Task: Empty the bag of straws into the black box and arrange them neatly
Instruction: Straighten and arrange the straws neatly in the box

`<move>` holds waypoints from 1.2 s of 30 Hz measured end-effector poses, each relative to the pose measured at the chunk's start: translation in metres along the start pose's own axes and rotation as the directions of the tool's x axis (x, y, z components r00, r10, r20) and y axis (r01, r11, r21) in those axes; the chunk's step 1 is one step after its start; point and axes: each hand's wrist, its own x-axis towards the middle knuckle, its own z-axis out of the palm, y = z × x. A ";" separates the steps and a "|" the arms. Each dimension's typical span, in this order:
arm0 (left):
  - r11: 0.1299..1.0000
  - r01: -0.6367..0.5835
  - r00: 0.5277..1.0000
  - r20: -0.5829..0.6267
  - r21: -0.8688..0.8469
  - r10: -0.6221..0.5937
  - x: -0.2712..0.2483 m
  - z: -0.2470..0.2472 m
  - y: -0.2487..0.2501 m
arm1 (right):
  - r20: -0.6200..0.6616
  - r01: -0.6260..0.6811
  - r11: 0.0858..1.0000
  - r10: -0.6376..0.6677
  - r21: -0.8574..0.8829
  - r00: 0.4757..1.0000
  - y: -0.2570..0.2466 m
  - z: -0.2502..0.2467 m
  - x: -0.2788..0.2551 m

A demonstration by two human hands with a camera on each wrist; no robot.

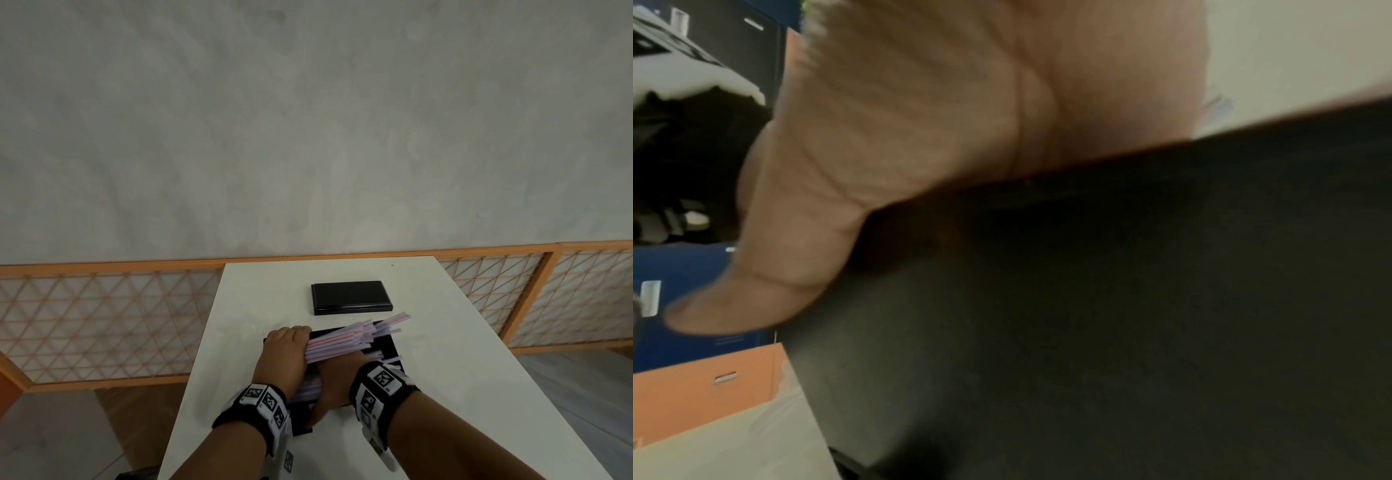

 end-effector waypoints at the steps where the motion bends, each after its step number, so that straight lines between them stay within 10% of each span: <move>1: 1.000 0.000 1.000 0.012 0.003 0.000 0.000 0.000 0.001 | 0.021 -0.002 1.000 0.002 -0.011 1.000 -0.001 -0.002 -0.001; 22: 0.999 0.001 0.999 0.039 0.044 -0.002 -0.004 0.003 0.002 | -0.144 0.088 0.985 -0.067 0.150 0.987 0.007 0.004 -0.021; 36: 0.992 -0.098 0.994 -0.042 0.077 0.102 0.000 0.008 -0.007 | -0.427 0.117 0.984 -0.164 -0.134 0.889 0.029 0.038 -0.028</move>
